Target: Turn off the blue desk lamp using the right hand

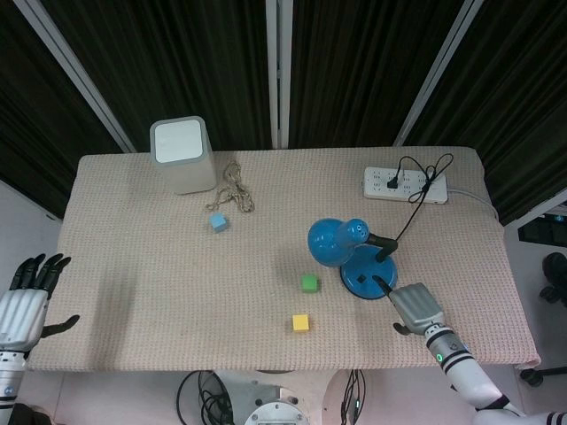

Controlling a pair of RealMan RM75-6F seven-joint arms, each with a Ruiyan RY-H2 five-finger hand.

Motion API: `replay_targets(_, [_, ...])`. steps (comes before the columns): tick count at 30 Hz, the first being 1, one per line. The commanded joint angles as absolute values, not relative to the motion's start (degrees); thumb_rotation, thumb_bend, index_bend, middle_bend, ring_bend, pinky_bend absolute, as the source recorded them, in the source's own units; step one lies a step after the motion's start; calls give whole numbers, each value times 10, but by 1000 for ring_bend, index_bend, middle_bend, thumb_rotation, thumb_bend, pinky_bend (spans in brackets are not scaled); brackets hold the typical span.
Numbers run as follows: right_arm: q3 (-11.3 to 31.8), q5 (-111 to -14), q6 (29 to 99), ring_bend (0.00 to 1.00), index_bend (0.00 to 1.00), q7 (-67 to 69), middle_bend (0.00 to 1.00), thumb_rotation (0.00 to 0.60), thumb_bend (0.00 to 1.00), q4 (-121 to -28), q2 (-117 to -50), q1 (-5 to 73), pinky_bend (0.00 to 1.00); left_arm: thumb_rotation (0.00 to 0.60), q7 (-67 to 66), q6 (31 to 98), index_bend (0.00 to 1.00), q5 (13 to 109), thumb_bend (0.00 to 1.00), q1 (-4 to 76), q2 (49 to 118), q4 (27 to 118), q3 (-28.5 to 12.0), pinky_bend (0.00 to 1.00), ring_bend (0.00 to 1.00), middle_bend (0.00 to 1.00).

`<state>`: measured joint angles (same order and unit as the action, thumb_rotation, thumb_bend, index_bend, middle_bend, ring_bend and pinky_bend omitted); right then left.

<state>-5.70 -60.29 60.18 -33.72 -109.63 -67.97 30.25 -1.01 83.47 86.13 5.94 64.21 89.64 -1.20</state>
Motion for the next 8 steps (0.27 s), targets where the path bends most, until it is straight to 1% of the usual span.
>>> replay_targets(1, [-112, -725, 693, 852, 0, -292, 806, 600, 160, -1140, -603, 231, 845, 600, -7, 835, 99, 861, 102, 59, 642, 896, -13, 60, 0, 61])
replay_targets(3, [-149, -802, 746, 851, 0, -251, 804, 600, 160, -1142, -562, 187, 845, 600, -6, 833, 99, 860, 102, 60, 644, 894, -13, 60, 0, 61])
replay_targets(5, [-171, -855, 796, 851, 0, -209, 804, 600, 159, -1129, -536, 151, 845, 600, -7, 831, 99, 861, 101, 61, 646, 892, -13, 60, 0, 61])
replay_targets(7, [-167, -893, 872, 839, 0, -171, 801, 600, 157, -1092, -528, 110, 841, 600, -12, 827, 99, 862, 101, 64, 648, 893, -12, 60, 0, 61])
replay_targets(8, [-157, -902, 905, 802, 0, -156, 776, 600, 155, -1071, -534, 94, 819, 600, -14, 826, 99, 863, 101, 65, 649, 894, -12, 60, 0, 61])
